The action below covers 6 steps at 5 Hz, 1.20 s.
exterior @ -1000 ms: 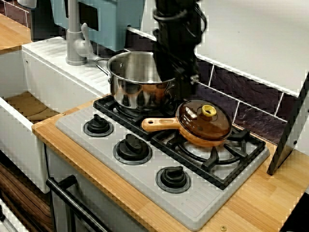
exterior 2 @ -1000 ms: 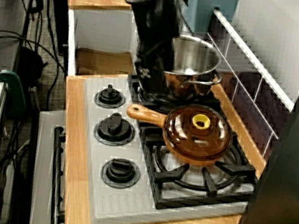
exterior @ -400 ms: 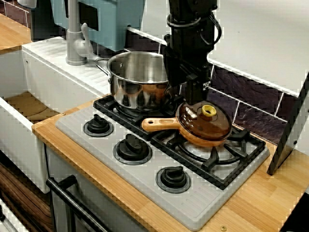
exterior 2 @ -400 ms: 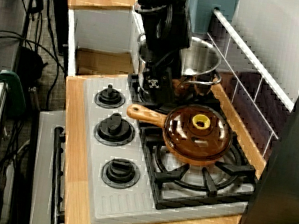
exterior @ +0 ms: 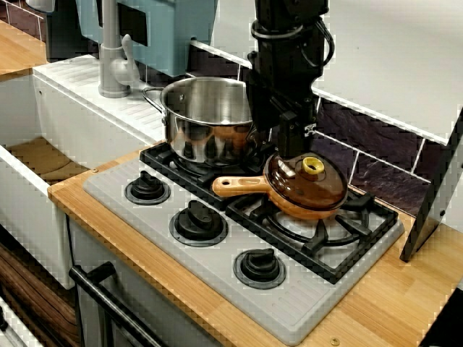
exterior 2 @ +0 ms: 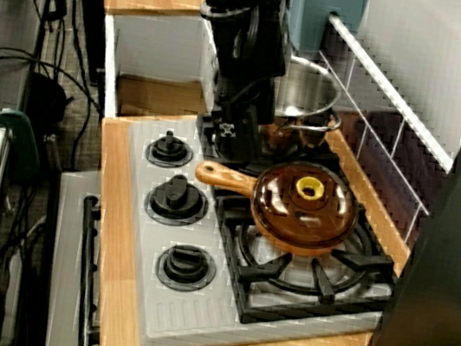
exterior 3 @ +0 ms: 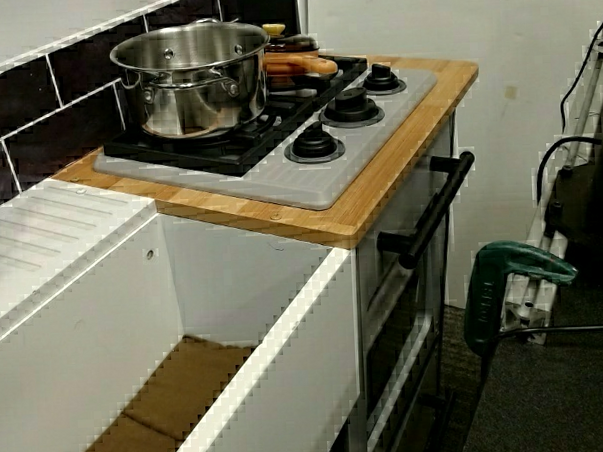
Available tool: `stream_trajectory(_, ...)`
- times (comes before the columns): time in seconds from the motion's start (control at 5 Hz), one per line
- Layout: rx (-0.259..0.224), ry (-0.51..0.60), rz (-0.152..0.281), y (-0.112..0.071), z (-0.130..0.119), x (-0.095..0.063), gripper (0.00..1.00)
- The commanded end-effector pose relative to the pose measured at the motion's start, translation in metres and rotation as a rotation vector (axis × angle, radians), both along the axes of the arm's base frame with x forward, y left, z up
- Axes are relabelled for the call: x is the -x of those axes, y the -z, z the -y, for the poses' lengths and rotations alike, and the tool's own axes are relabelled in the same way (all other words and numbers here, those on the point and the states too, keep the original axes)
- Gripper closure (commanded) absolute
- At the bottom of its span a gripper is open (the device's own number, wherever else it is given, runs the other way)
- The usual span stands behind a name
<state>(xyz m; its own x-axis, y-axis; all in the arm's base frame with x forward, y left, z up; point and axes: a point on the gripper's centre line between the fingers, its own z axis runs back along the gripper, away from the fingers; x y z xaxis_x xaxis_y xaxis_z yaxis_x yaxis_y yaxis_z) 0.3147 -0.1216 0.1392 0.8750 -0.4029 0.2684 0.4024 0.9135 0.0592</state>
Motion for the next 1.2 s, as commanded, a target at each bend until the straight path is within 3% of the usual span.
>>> stream_trajectory(0.0, -0.004, -0.001, 0.071, -0.011, 0.008, -0.015, 0.0)
stream_trajectory(0.6, -0.037, -0.028, 0.067, 0.015, 0.007, -0.054, 0.0)
stream_trajectory(1.0, -0.061, -0.035, 0.063, 0.03, 0.009, -0.064, 0.0)
